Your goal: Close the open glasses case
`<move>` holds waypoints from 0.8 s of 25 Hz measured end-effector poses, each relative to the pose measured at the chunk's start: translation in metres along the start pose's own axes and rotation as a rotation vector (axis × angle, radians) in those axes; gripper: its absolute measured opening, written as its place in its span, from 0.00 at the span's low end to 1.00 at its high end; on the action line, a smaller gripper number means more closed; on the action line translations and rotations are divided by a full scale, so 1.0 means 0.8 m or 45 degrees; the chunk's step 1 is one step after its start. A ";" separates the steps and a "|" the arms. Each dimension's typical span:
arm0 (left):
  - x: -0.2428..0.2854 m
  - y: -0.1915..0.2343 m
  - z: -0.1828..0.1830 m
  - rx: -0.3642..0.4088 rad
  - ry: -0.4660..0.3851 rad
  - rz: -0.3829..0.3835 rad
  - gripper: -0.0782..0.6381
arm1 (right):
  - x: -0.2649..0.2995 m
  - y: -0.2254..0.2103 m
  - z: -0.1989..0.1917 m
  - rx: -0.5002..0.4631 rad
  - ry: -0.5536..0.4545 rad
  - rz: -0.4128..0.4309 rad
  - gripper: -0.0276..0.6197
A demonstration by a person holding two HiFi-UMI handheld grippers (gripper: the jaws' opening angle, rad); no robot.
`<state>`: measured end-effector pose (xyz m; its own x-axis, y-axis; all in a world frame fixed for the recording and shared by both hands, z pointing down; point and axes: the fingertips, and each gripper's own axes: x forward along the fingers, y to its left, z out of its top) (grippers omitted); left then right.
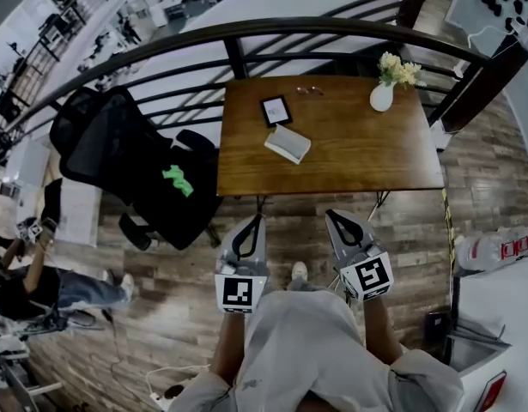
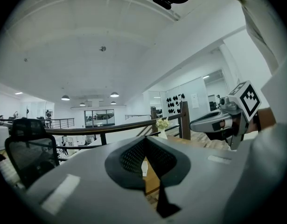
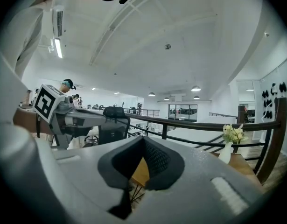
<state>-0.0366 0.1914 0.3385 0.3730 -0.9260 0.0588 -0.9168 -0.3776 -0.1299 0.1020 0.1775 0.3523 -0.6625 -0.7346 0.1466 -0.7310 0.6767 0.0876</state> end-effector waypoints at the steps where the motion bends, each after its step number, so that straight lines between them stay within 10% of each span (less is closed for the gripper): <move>1: 0.003 0.001 -0.001 0.000 0.007 0.004 0.14 | 0.004 -0.004 -0.001 0.003 0.000 0.003 0.05; 20: 0.096 0.049 0.006 -0.012 -0.027 0.027 0.14 | 0.085 -0.069 0.009 -0.006 -0.011 -0.011 0.05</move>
<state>-0.0434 0.1056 0.3333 0.3566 -0.9336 0.0353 -0.9257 -0.3582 -0.1212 0.0963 0.0897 0.3506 -0.6576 -0.7407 0.1375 -0.7359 0.6706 0.0933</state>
